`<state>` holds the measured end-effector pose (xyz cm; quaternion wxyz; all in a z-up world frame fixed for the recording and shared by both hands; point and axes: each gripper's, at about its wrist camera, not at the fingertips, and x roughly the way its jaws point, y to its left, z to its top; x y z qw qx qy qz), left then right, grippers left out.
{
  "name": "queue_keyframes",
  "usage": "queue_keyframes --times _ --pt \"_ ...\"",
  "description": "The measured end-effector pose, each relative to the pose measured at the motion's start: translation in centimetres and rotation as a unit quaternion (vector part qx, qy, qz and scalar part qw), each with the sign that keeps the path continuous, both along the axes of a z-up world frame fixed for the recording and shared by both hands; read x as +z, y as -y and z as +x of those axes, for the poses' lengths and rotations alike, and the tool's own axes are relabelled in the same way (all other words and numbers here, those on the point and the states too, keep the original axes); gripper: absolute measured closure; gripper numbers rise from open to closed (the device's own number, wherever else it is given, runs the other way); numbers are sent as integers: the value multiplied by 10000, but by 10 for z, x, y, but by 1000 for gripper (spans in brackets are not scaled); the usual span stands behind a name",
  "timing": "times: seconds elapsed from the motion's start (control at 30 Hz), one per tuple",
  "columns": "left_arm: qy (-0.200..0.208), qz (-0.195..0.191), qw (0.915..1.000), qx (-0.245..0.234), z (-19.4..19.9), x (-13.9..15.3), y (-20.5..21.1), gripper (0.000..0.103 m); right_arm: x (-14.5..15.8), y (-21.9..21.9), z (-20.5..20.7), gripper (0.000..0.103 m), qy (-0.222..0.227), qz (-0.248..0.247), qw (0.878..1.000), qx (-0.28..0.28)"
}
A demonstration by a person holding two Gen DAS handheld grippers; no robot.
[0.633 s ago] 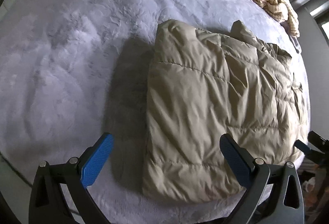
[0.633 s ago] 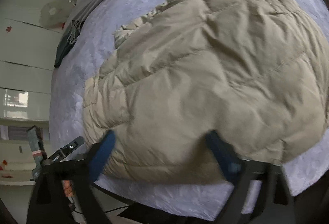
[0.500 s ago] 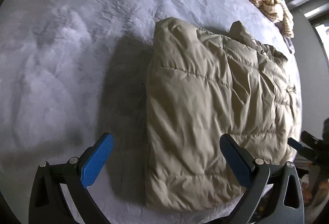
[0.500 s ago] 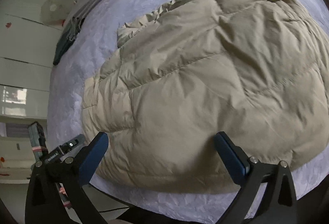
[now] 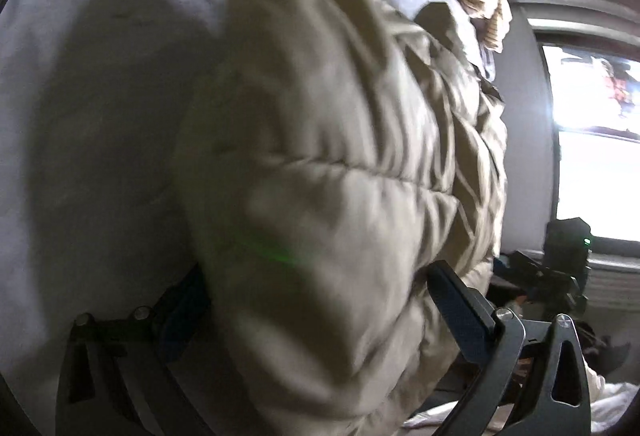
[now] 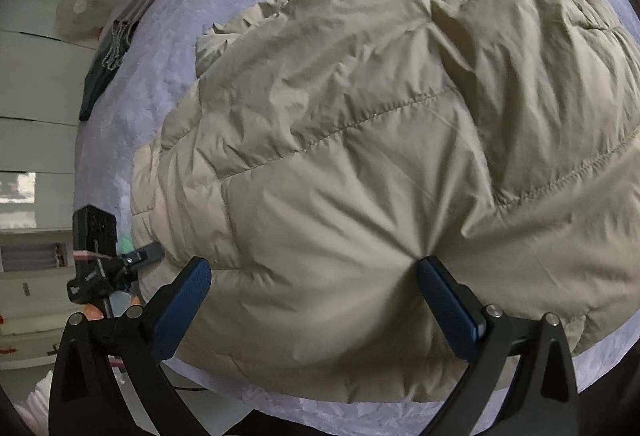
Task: Fold large clothes
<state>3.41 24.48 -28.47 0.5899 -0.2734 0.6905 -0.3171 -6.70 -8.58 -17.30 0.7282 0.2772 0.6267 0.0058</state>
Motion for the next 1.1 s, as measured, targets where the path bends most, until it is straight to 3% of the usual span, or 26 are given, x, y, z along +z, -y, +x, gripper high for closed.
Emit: queue_keyframes --times 0.07,0.13,0.17,0.3,0.43,0.47,0.5,0.57,0.7,0.9,1.1 --pt "-68 -217 9996 -159 -2 -1 11 1 -1 -1 0 0 -26 -40 10000 4" --pt "-35 -287 9986 -442 -7 5 27 28 -2 -3 1 0 -52 -77 10000 13" --pt "19 -248 9979 -604 -9 8 37 48 -2 -4 2 0 -78 -104 9999 29" --pt "315 -291 9973 -595 -10 35 46 70 3 -5 5 0 -197 -16 9997 132" --pt "462 -516 9966 -455 -10 69 45 71 22 7 2 1 53 -63 9999 132" --pt "503 -531 9963 -453 -11 78 47 71 28 14 2 14 240 -193 9995 67" --pt "560 -527 9960 -451 -12 88 50 71 30 19 2 45 322 -264 9991 22" --pt "652 -505 9957 -422 -14 106 57 71 25 28 5 88 261 -359 9990 -84" --pt "812 -170 9962 -263 -19 144 83 71 0 42 17 93 367 -85 9993 -33" --pt "881 314 9954 -211 -28 193 156 71 -35 58 42 100 362 543 9977 207" --pt "912 853 9908 -518 -31 213 254 71 -59 66 50 103 356 964 9944 254"
